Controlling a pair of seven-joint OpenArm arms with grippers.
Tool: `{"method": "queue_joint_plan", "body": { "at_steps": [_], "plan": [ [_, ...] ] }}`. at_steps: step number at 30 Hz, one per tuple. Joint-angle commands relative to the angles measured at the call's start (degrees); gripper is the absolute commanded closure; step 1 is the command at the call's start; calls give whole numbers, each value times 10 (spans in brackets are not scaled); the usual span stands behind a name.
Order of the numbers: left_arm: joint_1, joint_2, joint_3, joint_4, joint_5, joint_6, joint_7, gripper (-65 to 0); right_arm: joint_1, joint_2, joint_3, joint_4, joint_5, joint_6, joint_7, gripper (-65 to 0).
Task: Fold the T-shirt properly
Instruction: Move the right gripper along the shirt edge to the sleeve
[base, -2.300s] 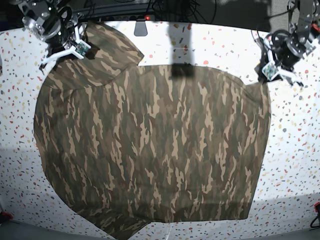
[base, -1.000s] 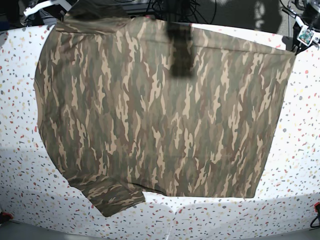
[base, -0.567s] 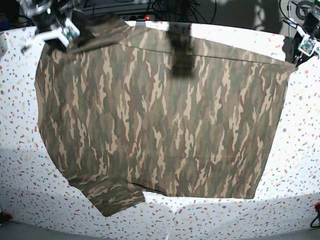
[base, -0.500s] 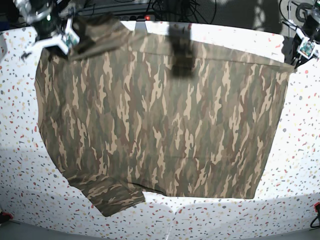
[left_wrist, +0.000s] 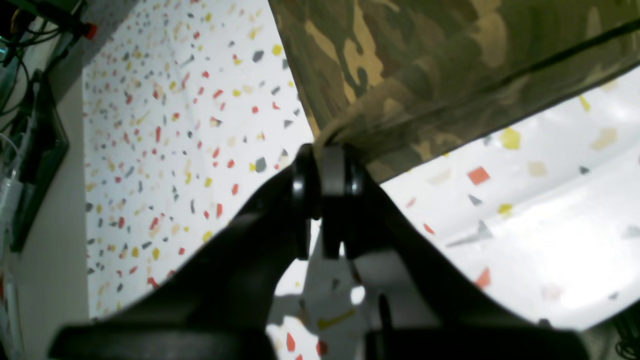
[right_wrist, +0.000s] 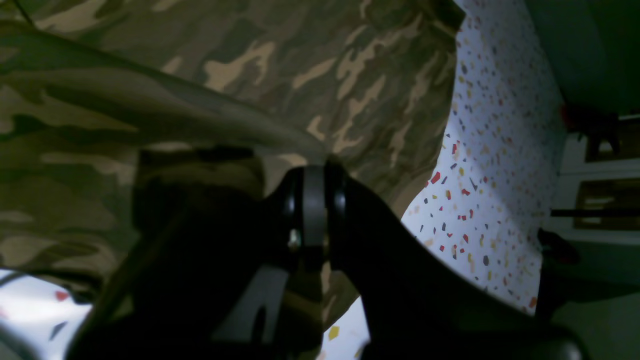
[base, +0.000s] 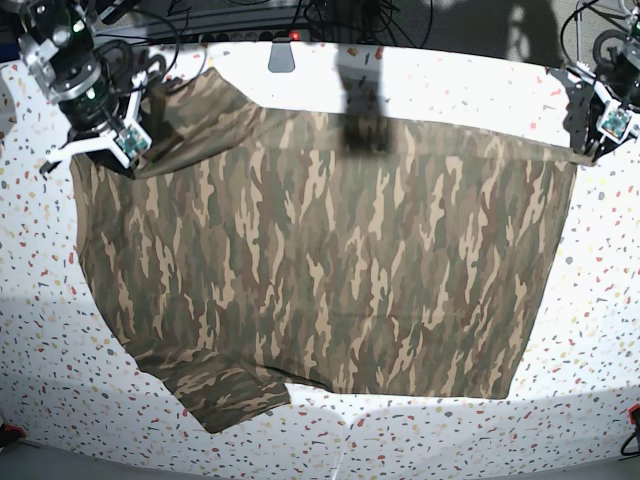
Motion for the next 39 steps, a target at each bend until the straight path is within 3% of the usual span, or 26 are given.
{"method": "queue_joint_plan", "body": {
  "at_steps": [1, 7, 11, 21, 25, 31, 39],
  "plan": [
    [0, -8, -5, 9, -10, 7, -11, 0, 10, 11, 5, 3, 0, -9, 12, 0],
    [-9, -8, -4, 9, -10, 4, -9, 0, 51, 11, 5, -21, 31, -6, 25, 0],
    [-16, -8, -4, 9, -10, -14, -5, 0, 75, 10, 4, -37, 42, 27, 45, 0],
    [-64, -5, -4, 8, -10, -19, 38, 0, 115, 10, 4, -82, 83, 31, 50, 0],
    [-79, 14, -4, 8, -9, -42, 38, 0, 117, 10, 4, -96, 82, 31, 64, 0],
    [-117, 53, -4, -10, 45, -44, 38, 0, 139, 9, 4, -127, 85, 32, 66, 0],
    [-174, 57, -4, -81, 46, -44, 38, 0, 159, 7, -11, -166, 85, 48, 67, 0]
  ]
}}
